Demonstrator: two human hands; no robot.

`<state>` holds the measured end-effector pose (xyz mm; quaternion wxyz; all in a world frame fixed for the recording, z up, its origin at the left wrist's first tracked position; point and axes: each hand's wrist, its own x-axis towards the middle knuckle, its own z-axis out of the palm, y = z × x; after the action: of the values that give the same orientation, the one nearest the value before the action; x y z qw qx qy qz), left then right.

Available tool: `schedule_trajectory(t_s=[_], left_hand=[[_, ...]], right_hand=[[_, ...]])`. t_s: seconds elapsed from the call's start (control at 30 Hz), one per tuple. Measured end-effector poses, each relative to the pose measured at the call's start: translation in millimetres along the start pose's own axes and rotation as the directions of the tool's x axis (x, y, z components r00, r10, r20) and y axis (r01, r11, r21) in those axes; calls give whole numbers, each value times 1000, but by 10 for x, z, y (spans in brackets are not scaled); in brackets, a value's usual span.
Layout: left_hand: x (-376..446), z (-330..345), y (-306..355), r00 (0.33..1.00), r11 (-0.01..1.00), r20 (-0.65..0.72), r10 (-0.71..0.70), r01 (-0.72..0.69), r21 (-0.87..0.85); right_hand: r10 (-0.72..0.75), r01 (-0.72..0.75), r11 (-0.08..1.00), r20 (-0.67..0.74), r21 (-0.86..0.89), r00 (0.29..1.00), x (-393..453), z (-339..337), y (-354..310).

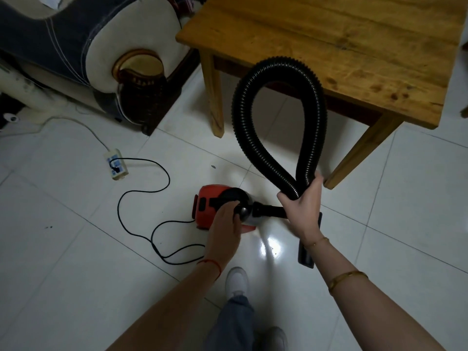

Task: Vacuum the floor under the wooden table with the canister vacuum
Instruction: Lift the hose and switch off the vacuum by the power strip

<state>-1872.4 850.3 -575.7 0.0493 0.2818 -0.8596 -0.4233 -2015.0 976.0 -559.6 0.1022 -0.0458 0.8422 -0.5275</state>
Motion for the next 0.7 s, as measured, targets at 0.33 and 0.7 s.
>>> schedule_trajectory(t_s=[0.33, 0.7], left_hand=[[585, 379, -1551, 942, 936, 169, -291, 243, 256], [1040, 689, -2344, 900, 908, 233, -368, 294, 300]], right_hand=[[-163, 165, 986, -95, 13, 982, 195, 270, 295], [-321, 318, 947, -113, -44, 940, 412, 521, 515]])
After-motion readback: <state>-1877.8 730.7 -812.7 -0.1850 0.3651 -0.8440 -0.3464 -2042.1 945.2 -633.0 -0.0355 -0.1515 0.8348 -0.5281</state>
